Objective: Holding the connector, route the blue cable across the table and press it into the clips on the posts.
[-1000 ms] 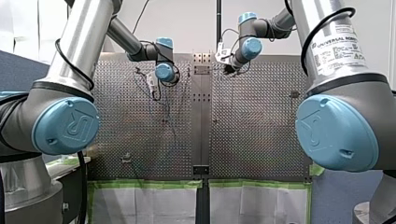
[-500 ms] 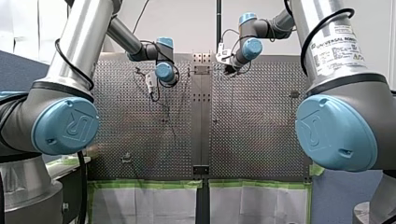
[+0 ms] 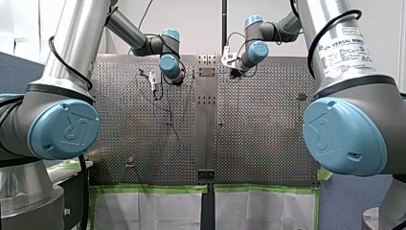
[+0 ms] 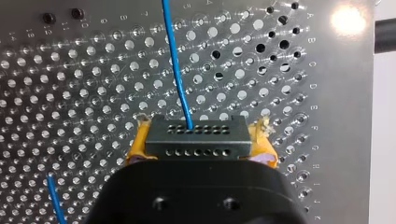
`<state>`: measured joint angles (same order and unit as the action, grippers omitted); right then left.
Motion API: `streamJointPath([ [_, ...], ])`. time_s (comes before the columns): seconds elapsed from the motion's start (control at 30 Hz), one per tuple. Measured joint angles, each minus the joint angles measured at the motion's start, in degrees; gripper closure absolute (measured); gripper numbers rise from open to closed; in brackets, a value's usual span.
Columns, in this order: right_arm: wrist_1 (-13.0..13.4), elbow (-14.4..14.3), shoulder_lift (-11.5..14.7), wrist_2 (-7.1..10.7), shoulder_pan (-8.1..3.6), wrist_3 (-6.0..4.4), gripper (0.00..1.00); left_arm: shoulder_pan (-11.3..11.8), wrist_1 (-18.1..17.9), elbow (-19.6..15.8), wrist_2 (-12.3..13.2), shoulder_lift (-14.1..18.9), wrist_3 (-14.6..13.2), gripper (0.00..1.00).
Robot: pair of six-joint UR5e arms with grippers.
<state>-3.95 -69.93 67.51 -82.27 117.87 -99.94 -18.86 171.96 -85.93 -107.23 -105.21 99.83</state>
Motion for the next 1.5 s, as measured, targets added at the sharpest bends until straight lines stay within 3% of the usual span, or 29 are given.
streamJointPath([
  [0.37, -0.1, 0.0, 0.0, 0.05, 0.04, -0.01, 1.00, -2.6, 2.7, -3.6, 2.8, 3.7, 1.1, 0.00],
  [0.83, -0.1, 0.0, 0.0, 0.26, 0.06, -0.26, 1.00, -5.6, 2.6, -5.2, 2.6, 8.9, 0.8, 0.00],
  [1.17, -0.2, 0.0, 0.0, 0.27, 0.09, -0.27, 1.00, -10.1, -0.3, -3.8, -1.3, 8.5, -1.2, 0.00],
  [1.5, -0.2, 0.0, 0.1, 0.26, 0.05, -0.28, 1.00, -14.2, 1.5, 0.4, -5.8, 4.9, -2.7, 0.00],
])
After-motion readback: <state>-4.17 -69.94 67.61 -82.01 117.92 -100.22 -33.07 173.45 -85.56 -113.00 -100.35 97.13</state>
